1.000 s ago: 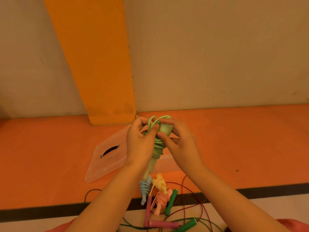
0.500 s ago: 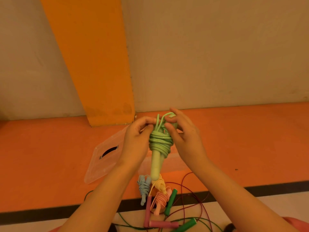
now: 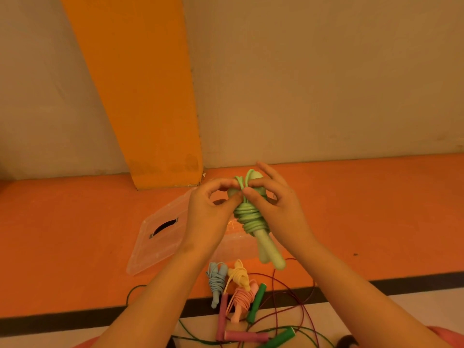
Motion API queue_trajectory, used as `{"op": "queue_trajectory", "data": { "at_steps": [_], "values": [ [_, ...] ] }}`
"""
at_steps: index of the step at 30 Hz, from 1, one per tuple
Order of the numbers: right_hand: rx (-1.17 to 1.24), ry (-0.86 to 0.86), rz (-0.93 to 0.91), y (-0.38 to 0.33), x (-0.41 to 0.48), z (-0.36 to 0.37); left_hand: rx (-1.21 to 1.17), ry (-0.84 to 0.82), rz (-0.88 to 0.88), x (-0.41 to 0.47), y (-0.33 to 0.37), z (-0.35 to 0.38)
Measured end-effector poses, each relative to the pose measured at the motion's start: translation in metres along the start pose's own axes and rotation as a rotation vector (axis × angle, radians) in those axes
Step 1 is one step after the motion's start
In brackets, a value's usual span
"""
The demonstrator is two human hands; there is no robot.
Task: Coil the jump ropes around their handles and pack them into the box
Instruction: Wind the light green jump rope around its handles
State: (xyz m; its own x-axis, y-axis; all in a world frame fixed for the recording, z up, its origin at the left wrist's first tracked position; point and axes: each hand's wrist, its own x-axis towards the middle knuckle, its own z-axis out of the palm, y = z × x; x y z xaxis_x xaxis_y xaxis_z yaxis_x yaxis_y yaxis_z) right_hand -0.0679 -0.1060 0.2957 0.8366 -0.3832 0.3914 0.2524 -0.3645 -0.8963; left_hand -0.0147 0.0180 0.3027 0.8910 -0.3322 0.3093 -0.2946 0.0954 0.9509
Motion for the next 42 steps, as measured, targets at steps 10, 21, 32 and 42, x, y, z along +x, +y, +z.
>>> {"op": "queue_trajectory", "data": {
  "at_steps": [10, 21, 32, 42],
  "values": [
    [0.01, -0.002, 0.02, 0.003, 0.005, 0.001, 0.192, 0.042, 0.123, -0.003, 0.001, 0.002],
    [-0.144, 0.095, -0.047, 0.013, 0.002, 0.008, 0.436, -0.03, 0.201, 0.005, -0.012, 0.005],
    [-0.171, 0.09, -0.133, 0.015, -0.004, 0.013, 0.746, -0.16, 0.307, 0.01, -0.012, -0.006],
    [-0.182, 0.078, -0.19, 0.012, 0.0, 0.013, 0.68, -0.171, 0.322, 0.008, -0.011, -0.001]
  ]
}}
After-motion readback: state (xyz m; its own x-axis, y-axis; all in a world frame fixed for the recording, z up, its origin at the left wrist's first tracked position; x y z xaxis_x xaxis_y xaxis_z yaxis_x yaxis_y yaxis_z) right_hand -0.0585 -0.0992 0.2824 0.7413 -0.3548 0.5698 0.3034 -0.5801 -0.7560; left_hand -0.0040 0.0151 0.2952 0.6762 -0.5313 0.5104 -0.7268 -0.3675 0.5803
